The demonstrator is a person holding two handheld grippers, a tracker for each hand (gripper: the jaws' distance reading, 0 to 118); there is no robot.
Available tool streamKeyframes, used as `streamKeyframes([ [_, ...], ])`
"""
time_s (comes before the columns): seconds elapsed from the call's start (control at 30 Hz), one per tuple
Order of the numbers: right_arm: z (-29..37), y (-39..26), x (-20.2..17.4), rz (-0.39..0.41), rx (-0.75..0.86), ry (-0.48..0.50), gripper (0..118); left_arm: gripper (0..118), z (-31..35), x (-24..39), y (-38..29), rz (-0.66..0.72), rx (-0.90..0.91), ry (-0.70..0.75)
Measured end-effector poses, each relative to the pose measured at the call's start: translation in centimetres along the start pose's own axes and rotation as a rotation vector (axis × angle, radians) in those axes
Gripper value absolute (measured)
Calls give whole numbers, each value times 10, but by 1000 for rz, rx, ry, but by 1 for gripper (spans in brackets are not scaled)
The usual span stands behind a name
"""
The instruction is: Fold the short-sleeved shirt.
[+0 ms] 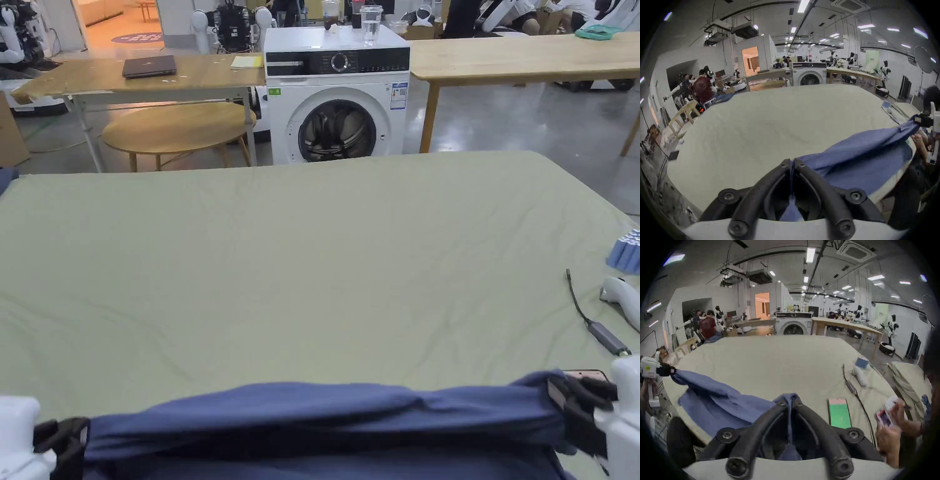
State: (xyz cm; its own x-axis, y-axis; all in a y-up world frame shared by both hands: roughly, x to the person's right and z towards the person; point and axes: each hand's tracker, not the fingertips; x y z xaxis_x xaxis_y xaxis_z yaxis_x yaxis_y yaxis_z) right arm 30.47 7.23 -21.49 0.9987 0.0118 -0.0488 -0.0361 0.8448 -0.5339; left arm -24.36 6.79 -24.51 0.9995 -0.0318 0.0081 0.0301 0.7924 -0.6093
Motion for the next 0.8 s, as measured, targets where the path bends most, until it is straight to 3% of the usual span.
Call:
streamKeyframes([
  [0.1, -10, -56, 4, -48, -109, -55, 1, 0, -3, -15, -46, 38, -104, 21],
  [0.23, -29, -92, 13, -176, -195, -54, 2, 1, -19, -38, -77, 133, -133, 55],
  [0.27, -27, -91, 10, -168, -182, -59, 6, 11, -18, -30, -76, 143, -118, 52],
  [0.3, -23, -88, 6, -173, -162, -66, 20, 40, -17, -29, -76, 137, -107, 58],
  [0.37, -9, -71, -2, -141, -97, -81, 76, 96, -5, -20, -64, 107, -58, 99],
  [0.4, -3, -64, -8, -116, -59, -76, 100, 108, 4, -5, -56, 100, 0, 80],
  [0.43, 7, -52, -20, -86, 17, -56, 102, 108, 15, 7, -45, 90, 81, 65],
  [0.6, 31, -13, -71, -54, 285, 66, 102, 108, 30, 72, -2, 6, 316, 15],
  [0.63, 33, -9, -81, -68, 329, 78, 99, 106, 30, 81, 3, 0, 347, -4],
  [0.67, 36, -6, -89, -79, 368, 82, 87, 99, 27, 87, 6, -2, 367, 5],
  [0.7, 38, -7, -97, -93, 401, 82, 65, 61, 27, 95, 7, -6, 375, 10],
  [0.73, 35, -9, -101, -84, 390, 82, 39, 16, 28, 99, 7, -20, 382, 0],
  [0.77, 35, -11, -107, -83, 380, 85, 1, 0, 29, 103, 5, -25, 376, 2],
  [0.8, 34, -14, -111, -82, 382, 85, 0, 0, 29, 106, 3, -31, 374, 16],
])
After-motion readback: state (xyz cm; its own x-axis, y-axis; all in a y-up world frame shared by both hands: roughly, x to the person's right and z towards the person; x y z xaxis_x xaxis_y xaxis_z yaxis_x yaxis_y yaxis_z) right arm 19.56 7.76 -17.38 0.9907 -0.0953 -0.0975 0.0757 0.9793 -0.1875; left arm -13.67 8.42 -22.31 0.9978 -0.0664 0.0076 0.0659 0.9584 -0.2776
